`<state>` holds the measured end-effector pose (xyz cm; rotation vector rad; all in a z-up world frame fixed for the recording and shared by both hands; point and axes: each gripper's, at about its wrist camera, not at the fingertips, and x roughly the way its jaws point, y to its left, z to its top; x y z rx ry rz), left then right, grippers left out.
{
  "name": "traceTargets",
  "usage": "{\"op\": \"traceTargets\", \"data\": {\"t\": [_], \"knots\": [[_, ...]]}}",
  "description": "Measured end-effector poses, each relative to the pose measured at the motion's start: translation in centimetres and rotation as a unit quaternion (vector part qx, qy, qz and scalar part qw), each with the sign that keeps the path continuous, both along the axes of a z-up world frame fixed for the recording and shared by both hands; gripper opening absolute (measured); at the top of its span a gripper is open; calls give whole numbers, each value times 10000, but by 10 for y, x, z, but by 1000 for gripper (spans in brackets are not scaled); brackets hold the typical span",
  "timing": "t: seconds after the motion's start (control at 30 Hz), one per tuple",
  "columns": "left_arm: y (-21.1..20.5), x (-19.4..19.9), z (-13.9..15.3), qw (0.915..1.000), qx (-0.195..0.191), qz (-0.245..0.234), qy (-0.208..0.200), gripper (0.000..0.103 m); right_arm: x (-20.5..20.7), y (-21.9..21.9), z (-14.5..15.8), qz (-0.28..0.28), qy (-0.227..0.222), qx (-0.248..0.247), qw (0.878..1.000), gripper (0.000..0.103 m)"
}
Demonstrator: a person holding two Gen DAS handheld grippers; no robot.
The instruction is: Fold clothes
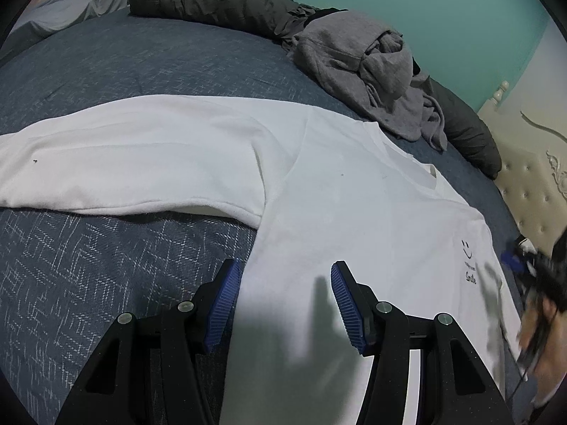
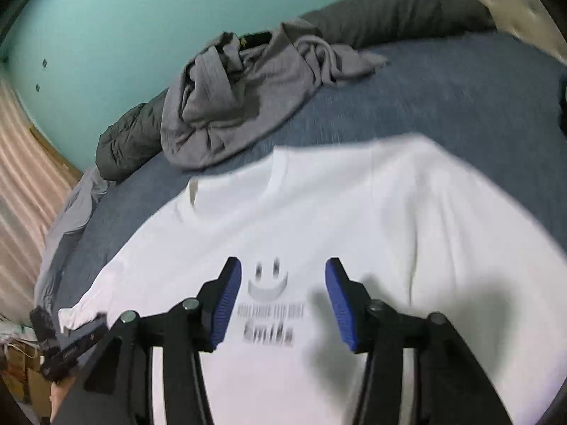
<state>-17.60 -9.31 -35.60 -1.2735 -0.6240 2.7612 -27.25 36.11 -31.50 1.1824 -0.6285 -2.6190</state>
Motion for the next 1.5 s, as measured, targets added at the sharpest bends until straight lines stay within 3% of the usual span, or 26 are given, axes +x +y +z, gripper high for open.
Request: {"op": "traceTargets", "data": {"t": [0.17, 0.47, 0.67, 0.7, 0.8, 0.87, 1.23, 1.5], "knots": [[-2, 8, 3, 10000, -27, 3, 12, 63, 44, 1, -16, -252, -197, -484, 9983, 52], [-5, 13, 6, 10000, -42, 37, 32, 63, 97, 35, -24, -613, -564, -21, 9965, 53], [-1, 14, 9, 10000, -28, -35, 81, 63, 113, 57, -35, -668, -829, -135, 9942, 52], [-1, 14, 10, 9999, -28, -55, 90, 63, 116, 55, -38, -592, -869, -138, 9944, 50], [2, 17, 12, 9999, -28, -116, 118, 63, 121, 57, -38, -532, -871, -96, 9947, 19], [3, 19, 14, 9998, -96, -139, 142, 63, 124, 60, -36, -522, -850, -58, 9950, 5], [-10, 25, 18, 9998, -33, -27, 180, 63, 141, 75, -29, -499, -759, 138, 9958, 0], [-24, 23, 9, 9999, 59, -65, -94, 63, 135, 78, -55, -815, -1032, 140, 9912, 0]]}}
